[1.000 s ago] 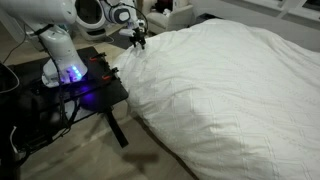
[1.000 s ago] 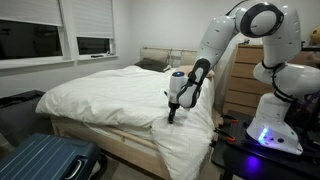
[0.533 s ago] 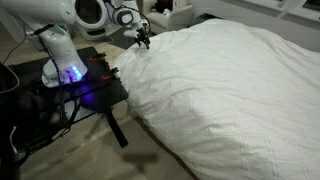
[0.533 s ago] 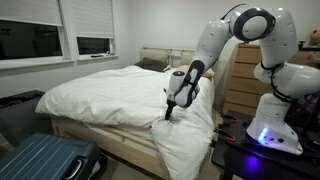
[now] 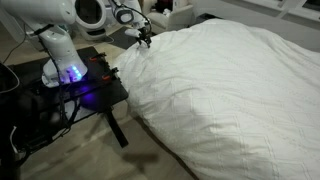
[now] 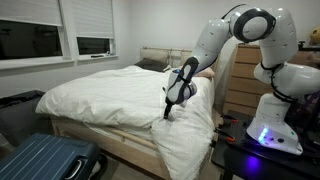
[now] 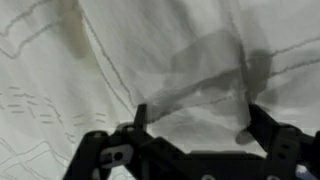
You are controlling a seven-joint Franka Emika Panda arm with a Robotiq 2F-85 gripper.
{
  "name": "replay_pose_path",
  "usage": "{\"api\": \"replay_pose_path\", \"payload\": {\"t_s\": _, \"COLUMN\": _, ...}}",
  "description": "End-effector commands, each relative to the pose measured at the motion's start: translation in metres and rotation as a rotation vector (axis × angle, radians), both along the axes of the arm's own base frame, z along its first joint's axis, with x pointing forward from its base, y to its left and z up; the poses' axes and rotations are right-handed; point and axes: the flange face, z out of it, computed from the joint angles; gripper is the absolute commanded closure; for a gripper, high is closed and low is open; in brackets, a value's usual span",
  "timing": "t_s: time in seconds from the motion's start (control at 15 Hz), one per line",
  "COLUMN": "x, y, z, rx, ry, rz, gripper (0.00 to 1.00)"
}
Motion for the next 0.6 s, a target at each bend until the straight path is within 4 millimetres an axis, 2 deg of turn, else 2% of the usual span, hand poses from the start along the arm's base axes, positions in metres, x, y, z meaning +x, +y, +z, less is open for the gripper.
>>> {"api": "replay_pose_path", "payload": {"t_s": 0.0, "x": 0.009, "y": -0.003, "z": -0.017, "rx": 0.029, "ry": 0.037, "rz": 0.008, "gripper": 0.00}}
{"api": "replay_pose_path", "payload": {"t_s": 0.2, "x": 0.009, "y": -0.010, "z": -0.038, "rx": 0.030, "ry": 0.061, "rz": 0.008, "gripper": 0.00}}
{"api": "replay_pose_path", "payload": {"t_s": 0.33, "x": 0.009, "y": -0.014, "z": -0.050, "rx": 0.010, "ry": 0.070, "rz": 0.020, "gripper": 0.26}}
{"api": "replay_pose_path", "payload": {"t_s": 0.53, "x": 0.006, "y": -0.017, "z": -0.061, "rx": -0.008, "ry": 0.082, "rz": 0.033, "gripper": 0.51}}
